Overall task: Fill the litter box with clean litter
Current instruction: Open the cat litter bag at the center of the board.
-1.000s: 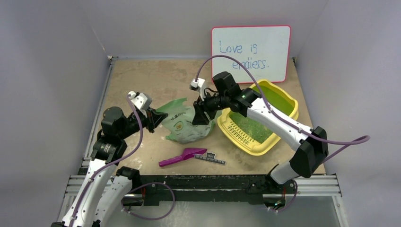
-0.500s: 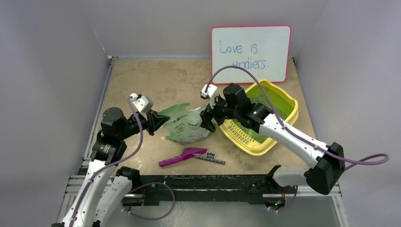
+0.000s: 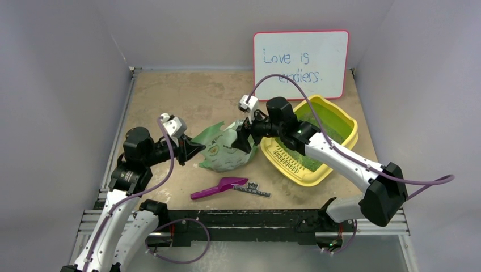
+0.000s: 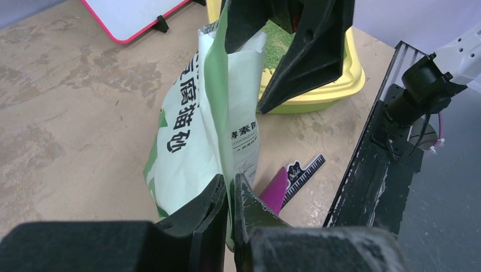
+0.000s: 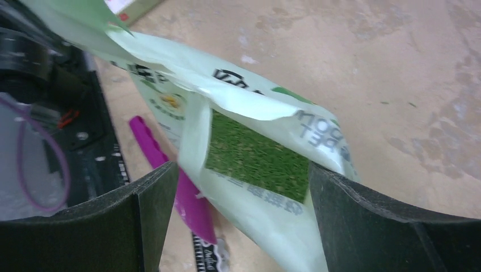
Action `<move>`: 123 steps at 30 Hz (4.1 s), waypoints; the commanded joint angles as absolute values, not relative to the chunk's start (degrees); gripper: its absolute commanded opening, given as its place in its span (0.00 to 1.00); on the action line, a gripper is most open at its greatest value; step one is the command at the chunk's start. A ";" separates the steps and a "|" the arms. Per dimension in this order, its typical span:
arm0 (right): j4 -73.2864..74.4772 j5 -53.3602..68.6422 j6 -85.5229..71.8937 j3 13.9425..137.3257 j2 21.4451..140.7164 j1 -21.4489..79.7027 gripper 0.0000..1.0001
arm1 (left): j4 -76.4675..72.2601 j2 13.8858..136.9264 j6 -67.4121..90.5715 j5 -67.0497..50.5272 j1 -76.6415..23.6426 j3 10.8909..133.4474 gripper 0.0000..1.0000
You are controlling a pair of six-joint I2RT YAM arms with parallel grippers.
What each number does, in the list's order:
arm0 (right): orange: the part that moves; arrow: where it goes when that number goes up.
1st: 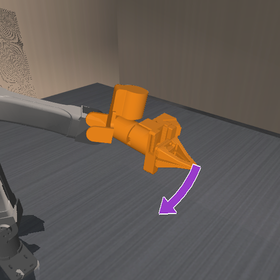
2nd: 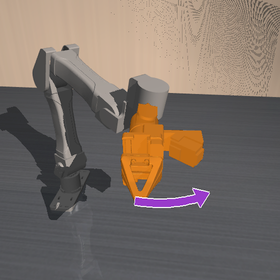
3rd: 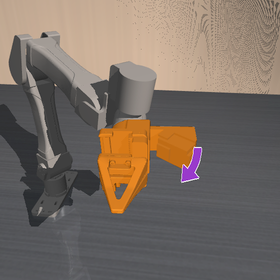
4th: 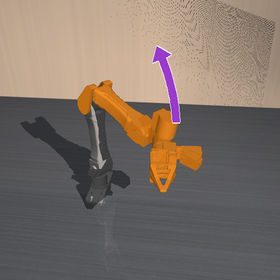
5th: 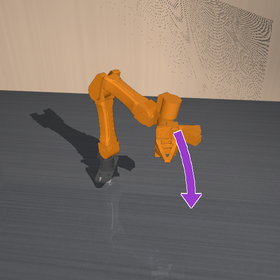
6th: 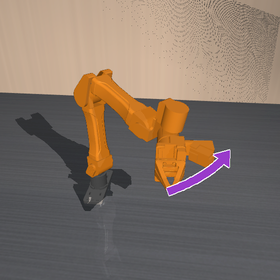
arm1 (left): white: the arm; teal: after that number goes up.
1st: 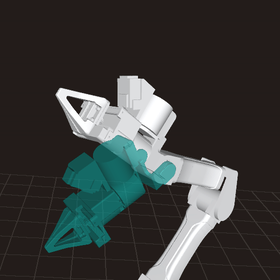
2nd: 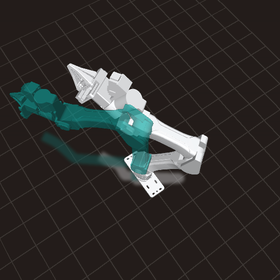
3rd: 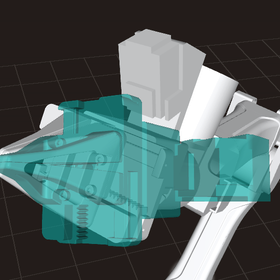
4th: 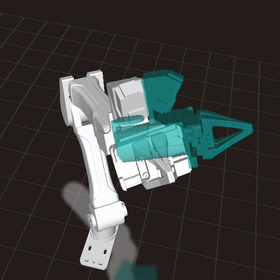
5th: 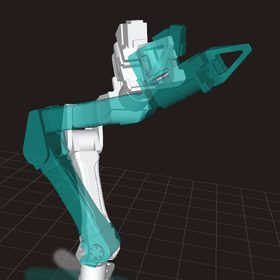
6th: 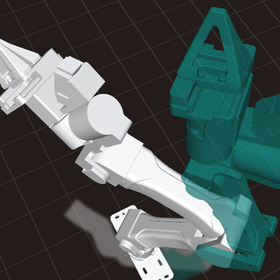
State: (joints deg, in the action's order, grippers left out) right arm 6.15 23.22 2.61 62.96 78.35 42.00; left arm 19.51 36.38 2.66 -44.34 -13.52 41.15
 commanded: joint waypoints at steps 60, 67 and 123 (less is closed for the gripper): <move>13.25 8.38 -15.72 56.59 70.89 55.20 0.65 | 23.36 40.03 2.49 -33.63 -13.37 46.67 0.00; -21.01 -19.20 -12.29 42.94 77.01 60.48 0.54 | 17.50 40.37 2.97 -34.37 -13.36 46.27 0.00; -15.43 55.70 24.22 56.52 84.87 22.61 0.95 | 23.49 39.79 -2.92 -40.82 -13.45 47.86 0.00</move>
